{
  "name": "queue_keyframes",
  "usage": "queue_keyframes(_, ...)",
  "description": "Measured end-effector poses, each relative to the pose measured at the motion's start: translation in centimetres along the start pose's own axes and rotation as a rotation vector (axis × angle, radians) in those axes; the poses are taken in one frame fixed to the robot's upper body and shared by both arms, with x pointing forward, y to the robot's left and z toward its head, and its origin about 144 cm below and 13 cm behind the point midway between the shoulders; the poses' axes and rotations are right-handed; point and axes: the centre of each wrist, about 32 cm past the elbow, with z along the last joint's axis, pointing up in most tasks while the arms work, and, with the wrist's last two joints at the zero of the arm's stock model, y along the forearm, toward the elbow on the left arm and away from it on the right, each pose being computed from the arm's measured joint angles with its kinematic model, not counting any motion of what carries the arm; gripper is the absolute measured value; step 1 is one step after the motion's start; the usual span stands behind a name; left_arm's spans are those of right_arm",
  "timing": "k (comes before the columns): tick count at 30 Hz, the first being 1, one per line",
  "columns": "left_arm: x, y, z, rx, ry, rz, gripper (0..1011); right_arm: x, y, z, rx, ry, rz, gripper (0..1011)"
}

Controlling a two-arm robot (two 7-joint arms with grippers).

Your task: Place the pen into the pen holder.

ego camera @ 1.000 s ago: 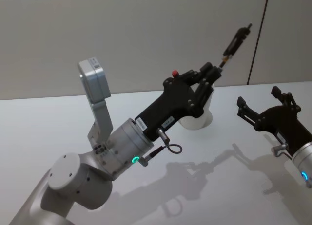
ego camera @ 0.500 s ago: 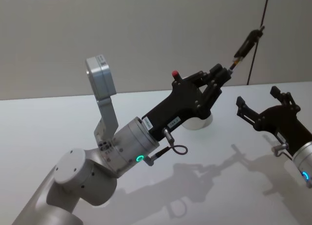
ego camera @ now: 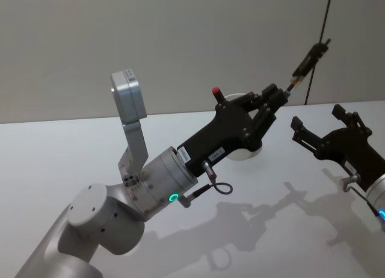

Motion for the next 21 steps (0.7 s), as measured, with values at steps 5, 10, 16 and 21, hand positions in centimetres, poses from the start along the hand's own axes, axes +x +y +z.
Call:
queue_keyframes(5,0.10,0.16,-0.09,0.028,0.014,-0.013,116,0.01,-0.08,0.17,0.002,0.008,0.006,1001)
queue_keyframes(10,0.18,0.29,-0.11,0.052,0.022,-0.023,116,0.02,-0.15,0.26,0.003,0.014,0.009,1001)
queue_keyframes(16,0.25,0.48,-0.12,0.081,0.027,-0.028,116,0.01,-0.20,0.34,0.005,0.020,0.012,1001)
queue_keyframes(21,0.26,0.62,-0.13,0.091,0.027,-0.025,116,0.01,-0.23,0.37,0.006,0.023,0.013,1001)
